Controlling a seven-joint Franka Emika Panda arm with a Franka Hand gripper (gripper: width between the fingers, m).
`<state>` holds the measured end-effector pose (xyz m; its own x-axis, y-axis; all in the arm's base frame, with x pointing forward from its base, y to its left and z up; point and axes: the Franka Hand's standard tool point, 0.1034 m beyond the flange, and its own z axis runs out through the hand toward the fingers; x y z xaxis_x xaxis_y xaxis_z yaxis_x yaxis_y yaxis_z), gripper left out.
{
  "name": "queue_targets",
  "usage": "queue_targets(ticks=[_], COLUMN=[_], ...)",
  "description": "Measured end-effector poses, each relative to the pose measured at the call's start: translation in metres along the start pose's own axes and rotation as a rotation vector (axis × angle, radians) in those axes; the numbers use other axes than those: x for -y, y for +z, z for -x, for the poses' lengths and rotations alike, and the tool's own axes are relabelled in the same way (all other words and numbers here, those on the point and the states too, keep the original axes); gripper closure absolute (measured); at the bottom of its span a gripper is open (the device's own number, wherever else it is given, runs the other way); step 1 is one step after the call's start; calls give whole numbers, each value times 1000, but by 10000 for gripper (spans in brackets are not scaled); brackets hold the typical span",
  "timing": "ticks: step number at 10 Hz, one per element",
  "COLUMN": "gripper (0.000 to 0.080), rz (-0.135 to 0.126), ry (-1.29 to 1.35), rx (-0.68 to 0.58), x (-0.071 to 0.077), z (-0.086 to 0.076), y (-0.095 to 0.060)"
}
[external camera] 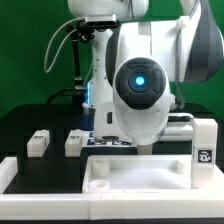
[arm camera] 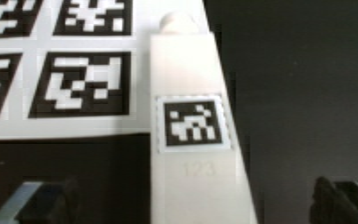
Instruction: Assemble desk
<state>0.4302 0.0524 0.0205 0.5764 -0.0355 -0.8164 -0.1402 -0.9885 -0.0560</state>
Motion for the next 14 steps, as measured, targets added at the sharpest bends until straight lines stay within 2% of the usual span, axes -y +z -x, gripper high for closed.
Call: queue_targets(ticks=[4,6,8,9,10,14], gripper=[151,151,400,400,511,511], rz=[2,2,2,2,2,1], ry=[35,35,36,36,37,37], rx=[29,27,26,26,26,26], x=[-5,-6,-6,-6,-6,-7], z=[-8,-8,-8,-8,-8,-8], y=[16,16,16,16,16,16])
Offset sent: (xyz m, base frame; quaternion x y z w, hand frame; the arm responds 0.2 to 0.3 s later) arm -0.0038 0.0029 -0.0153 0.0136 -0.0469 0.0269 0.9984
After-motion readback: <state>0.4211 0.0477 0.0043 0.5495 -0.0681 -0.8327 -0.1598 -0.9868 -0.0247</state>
